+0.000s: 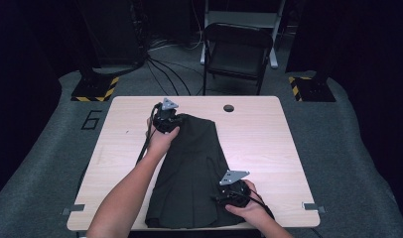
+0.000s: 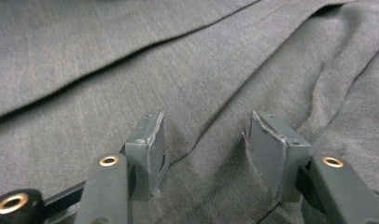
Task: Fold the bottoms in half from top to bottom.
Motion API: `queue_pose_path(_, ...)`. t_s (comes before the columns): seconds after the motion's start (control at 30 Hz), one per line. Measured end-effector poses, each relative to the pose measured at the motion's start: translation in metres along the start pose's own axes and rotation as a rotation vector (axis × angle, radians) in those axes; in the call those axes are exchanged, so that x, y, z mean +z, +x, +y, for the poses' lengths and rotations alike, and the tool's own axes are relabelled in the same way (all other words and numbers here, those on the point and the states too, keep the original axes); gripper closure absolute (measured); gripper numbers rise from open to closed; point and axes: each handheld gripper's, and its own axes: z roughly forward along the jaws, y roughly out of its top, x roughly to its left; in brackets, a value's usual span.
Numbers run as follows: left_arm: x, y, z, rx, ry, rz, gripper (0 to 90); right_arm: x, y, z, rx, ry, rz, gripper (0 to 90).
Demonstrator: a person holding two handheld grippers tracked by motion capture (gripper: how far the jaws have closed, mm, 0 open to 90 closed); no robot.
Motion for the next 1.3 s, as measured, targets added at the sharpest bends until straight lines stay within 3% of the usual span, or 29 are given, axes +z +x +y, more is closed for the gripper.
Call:
queue_pose_path(0.03, -0.002, -0.004, 0.0, 0.009, -0.005, -0.01, 82.6, 0.0, 0.0, 0.0, 0.001, 0.015, 0.016, 44.6)
queue_pose_path(0.17, -0.011, -0.016, -0.002, 0.035, -0.023, -0.054, 82.6, 0.002, -0.002, 0.0, -0.005, 0.021, -0.003, 43.9)
queue_pose_path(0.3, -0.022, -0.02, -0.006, 0.046, -0.026, -0.085, 82.6, 0.003, -0.003, -0.001, 0.007, 0.034, -0.003, 43.3)
queue_pose_path(0.63, -0.04, -0.024, -0.016, 0.056, -0.051, -0.089, 82.7, 0.001, -0.006, 0.002, 0.043, 0.038, -0.004, 43.2)
queue_pose_path(0.87, -0.037, -0.023, -0.015, 0.047, -0.054, -0.073, 82.7, -0.011, -0.016, 0.03, 0.054, -0.01, -0.026, 43.7)
queue_pose_path(0.97, -0.038, -0.024, -0.014, 0.052, -0.049, -0.083, 82.6, -0.002, -0.018, 0.043, 0.058, -0.036, -0.022, 43.4)
queue_pose_path(1.13, -0.039, -0.027, -0.015, 0.051, -0.061, -0.09, 82.7, 0.021, -0.02, 0.058, 0.056, -0.05, -0.064, 40.3)
queue_pose_path(1.3, -0.043, -0.028, -0.018, 0.053, -0.073, -0.102, 82.7, 0.042, -0.032, 0.058, 0.098, 0.006, -0.145, 38.9)
